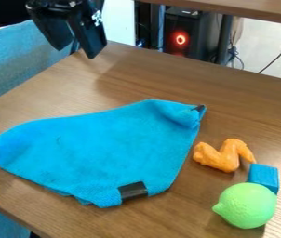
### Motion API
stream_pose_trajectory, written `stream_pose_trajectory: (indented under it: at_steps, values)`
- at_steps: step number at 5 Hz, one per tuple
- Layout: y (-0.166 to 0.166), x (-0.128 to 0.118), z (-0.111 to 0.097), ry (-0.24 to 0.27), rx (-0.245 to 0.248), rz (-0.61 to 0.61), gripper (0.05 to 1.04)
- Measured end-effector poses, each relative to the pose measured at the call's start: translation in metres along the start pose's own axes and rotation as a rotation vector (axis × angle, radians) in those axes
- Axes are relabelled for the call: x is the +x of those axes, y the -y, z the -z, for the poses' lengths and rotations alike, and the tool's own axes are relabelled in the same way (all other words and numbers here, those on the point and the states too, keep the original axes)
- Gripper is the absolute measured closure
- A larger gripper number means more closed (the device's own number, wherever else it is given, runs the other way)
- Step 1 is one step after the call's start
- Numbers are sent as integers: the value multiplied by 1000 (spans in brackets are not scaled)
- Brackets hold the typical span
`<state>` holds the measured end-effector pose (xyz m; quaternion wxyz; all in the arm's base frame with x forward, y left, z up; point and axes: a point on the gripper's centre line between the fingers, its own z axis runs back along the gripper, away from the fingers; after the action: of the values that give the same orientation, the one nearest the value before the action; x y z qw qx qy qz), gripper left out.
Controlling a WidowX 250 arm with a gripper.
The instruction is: Unfold the cloth from bottom right to top left
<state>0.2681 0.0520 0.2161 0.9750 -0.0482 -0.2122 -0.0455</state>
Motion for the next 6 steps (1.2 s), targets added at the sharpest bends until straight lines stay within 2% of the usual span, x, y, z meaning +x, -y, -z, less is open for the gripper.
stream_pose_trajectory:
  at_steps: [1,2,3,5,6]
  values:
    - [0,-3,6,-19,-8,-2,83]
    - [23,-14,32,-67,-47,120,83]
    - [44,-24,54,-120,9,165,83]
    - [76,-41,82,-151,173,345,83]
    - [85,-51,90,-161,229,423,83]
